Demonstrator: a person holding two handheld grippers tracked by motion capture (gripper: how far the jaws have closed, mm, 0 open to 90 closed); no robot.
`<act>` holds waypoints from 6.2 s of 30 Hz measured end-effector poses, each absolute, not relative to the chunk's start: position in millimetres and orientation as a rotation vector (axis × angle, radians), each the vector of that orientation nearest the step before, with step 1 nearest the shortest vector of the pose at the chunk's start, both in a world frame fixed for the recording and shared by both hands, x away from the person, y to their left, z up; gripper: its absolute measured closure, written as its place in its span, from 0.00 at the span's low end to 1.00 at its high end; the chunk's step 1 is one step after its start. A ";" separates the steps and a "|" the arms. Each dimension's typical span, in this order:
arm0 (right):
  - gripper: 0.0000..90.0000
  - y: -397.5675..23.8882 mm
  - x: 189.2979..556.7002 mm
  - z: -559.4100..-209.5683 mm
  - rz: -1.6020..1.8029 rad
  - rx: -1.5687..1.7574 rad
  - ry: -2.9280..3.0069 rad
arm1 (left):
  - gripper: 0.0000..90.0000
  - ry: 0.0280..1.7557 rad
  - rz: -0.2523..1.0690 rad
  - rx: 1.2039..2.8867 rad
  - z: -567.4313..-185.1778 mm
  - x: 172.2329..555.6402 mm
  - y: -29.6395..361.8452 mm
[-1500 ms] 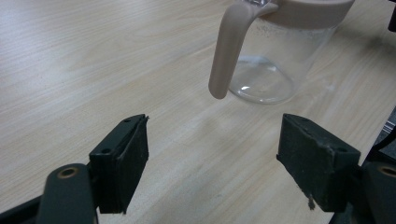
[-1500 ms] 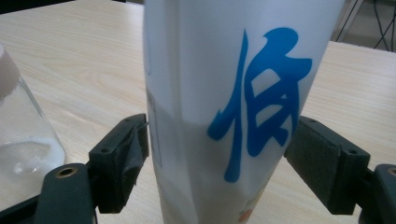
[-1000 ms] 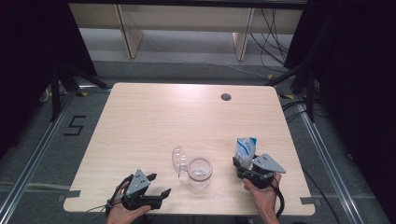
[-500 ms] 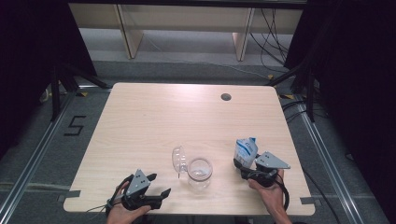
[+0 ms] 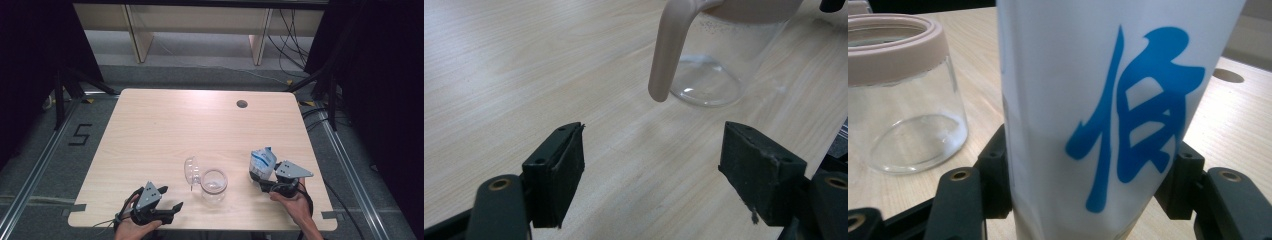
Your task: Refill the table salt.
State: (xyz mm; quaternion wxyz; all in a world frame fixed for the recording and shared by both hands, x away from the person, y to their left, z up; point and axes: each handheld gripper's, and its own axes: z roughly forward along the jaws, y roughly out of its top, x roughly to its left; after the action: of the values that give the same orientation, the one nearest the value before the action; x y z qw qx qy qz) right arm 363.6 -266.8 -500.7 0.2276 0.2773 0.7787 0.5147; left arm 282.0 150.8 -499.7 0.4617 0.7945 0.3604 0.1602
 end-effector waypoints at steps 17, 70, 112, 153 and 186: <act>0.21 -255.6 345.5 -499.5 1.407 1.045 1.932 | 0.28 0.906 0.382 1.940 -500.3 280.7 149.2; 0.36 -231.0 349.9 -515.4 1.328 1.081 1.849 | 0.28 0.876 0.386 1.955 -500.7 281.0 148.1; 0.48 -236.8 345.8 -489.3 1.335 0.846 1.931 | 0.28 0.844 0.387 1.978 -498.8 281.3 144.1; 0.49 -206.1 323.7 -468.2 0.944 0.324 1.936 | 0.28 0.885 0.429 1.978 -499.6 279.4 152.5; 0.49 -197.0 320.0 -468.7 0.704 0.100 1.908 | 0.28 0.900 0.432 1.964 -499.7 278.5 153.9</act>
State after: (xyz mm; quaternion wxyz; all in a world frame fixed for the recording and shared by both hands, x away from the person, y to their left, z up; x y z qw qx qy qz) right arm 320.0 -197.0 -468.7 0.5249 0.0419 0.7975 0.2945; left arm 278.5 153.9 -499.7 0.4522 0.7951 0.3644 0.1749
